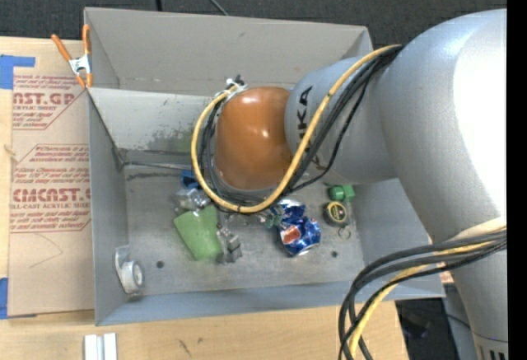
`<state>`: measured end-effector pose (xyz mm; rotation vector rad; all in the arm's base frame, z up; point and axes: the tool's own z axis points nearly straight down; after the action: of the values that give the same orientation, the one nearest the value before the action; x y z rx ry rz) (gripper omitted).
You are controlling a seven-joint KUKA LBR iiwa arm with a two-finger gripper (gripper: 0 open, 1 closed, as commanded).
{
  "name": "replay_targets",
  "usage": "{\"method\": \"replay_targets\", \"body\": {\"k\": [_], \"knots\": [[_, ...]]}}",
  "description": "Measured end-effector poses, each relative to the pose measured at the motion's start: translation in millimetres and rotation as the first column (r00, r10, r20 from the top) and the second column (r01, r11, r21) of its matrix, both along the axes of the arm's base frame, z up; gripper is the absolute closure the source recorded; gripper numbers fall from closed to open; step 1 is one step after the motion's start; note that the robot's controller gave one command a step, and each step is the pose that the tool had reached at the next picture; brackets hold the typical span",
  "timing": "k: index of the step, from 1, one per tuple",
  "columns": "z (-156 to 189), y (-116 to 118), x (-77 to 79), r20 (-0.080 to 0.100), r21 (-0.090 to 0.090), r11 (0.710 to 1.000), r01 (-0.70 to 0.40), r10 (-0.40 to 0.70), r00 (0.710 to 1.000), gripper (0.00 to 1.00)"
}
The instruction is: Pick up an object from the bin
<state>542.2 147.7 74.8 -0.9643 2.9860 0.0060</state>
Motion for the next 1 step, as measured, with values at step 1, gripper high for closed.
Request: {"method": "replay_targets", "body": {"k": [1], "knots": [[1.0, -2.2, 0.7, -0.001, -0.003, 1.0, 0.004, -0.004, 1.0, 1.0]]}}
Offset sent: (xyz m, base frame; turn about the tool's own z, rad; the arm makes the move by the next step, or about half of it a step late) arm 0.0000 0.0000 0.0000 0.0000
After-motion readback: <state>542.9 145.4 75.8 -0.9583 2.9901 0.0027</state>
